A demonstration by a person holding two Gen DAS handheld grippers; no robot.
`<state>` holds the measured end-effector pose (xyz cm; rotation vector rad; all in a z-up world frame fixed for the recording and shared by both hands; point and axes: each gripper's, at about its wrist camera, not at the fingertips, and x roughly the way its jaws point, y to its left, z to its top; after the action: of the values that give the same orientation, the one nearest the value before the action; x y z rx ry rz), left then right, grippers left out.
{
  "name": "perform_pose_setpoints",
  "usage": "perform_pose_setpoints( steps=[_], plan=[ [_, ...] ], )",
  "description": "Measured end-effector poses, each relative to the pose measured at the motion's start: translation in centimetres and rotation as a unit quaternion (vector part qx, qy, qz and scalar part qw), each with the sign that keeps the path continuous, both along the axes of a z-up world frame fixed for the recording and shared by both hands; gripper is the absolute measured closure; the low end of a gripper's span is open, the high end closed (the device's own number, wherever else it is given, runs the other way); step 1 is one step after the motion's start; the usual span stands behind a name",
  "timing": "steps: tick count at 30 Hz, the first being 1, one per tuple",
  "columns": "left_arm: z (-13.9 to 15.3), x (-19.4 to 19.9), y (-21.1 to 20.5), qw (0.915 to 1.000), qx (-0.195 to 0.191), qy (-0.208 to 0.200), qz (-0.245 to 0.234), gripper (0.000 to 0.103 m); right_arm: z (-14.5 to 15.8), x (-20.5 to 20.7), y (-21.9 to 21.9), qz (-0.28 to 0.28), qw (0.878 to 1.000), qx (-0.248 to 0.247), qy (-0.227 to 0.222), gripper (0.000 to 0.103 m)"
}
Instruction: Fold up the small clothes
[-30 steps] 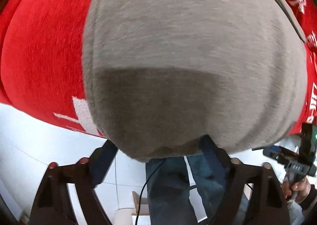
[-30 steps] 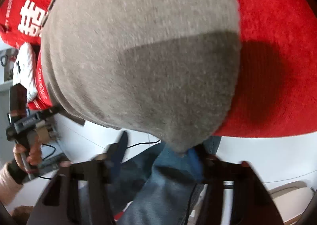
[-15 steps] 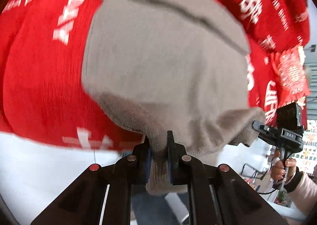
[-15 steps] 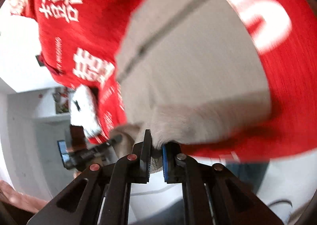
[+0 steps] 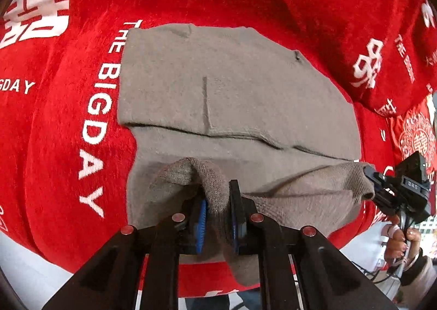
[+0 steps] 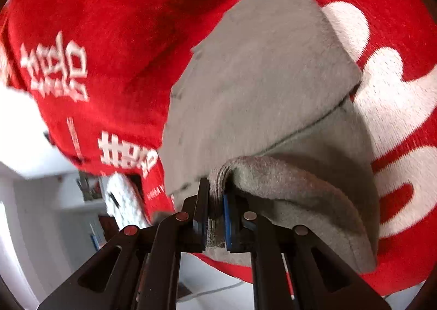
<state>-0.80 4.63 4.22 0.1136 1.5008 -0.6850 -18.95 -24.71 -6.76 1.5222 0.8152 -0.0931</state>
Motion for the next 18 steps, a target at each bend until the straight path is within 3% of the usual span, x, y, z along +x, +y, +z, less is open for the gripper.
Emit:
perform_pose_setpoints(
  steps=[4,5,6,7,8,9,11,14,18],
  plan=[
    [0.1,1.8,1.2,0.9992,0.014,0.031,0.022,0.088,-0.7,1.0,-1.4,-0.014,1.000,0.025,0.006,0.090],
    [0.0,1.9,1.4,0.9987,0.019,0.037,0.030,0.079,-0.6,1.3,-1.8,-0.018,1.000,0.025,0.005,0.089],
    [0.1,2.0,1.6,0.9983,0.024,0.038,0.038,0.055,-0.5,1.5,-2.3,-0.022,0.999,0.025,0.008,0.089],
    [0.5,2.2,1.7,0.9981,0.031,0.025,0.047,0.041,-0.5,1.8,-2.8,-0.026,0.999,0.024,0.011,0.089],
    [1.1,2.3,1.9,0.9977,0.039,0.000,0.055,0.015,-0.4,1.9,-3.2,-0.028,0.999,0.025,0.014,0.088],
    [1.7,2.5,1.8,0.9970,0.045,-0.022,0.058,0.005,-0.5,2.2,-3.7,-0.030,0.999,0.027,0.016,0.084],
    [2.3,2.7,1.5,0.9966,0.050,-0.037,0.055,0.005,-0.3,2.6,-4.7,-0.028,0.999,0.019,0.026,0.077],
    [2.6,3.1,0.5,0.9950,0.070,-0.058,0.042,0.005,0.9,2.9,-5.5,-0.005,0.999,-0.026,0.043,0.048],
    [2.5,3.2,-1.3,0.9931,0.088,-0.078,0.007,0.005,2.5,4.0,-5.5,0.063,0.988,-0.117,0.078,0.044]
  ],
)
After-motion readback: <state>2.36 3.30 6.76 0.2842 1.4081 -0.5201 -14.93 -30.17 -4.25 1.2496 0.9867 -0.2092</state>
